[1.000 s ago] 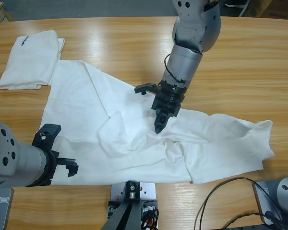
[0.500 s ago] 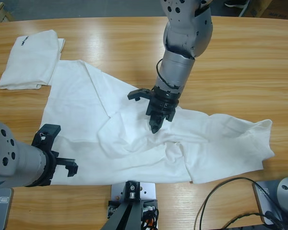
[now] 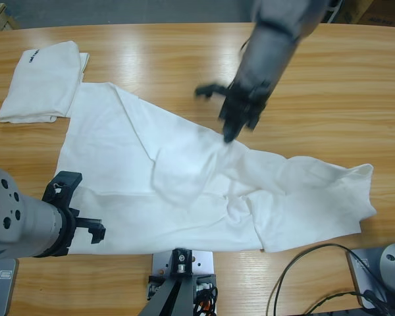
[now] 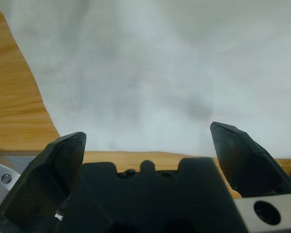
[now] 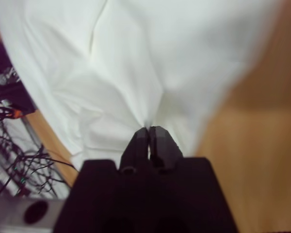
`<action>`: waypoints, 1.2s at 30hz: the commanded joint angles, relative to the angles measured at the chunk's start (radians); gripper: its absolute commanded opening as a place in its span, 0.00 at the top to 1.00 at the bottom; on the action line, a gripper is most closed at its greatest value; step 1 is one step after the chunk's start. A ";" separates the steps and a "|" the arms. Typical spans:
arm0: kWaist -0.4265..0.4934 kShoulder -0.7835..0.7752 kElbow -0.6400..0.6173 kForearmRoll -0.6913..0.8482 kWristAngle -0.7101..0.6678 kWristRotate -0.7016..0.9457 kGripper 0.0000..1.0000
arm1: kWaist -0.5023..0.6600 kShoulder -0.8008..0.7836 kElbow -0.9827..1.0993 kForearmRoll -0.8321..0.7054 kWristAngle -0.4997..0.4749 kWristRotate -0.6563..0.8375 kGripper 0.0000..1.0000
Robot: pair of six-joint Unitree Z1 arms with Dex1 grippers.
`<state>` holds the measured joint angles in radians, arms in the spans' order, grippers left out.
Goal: Fold clothes
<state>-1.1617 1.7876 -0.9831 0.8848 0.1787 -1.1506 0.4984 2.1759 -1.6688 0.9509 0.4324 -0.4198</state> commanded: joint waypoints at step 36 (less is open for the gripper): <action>0.034 -0.096 0.047 0.061 0.016 -0.009 0.00 | -0.360 0.234 -0.415 -0.163 0.010 0.052 0.07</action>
<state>-1.1617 1.7203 -0.9799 0.9270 0.1787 -1.1509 0.1615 2.3549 -2.0505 0.7020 0.4054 -0.3500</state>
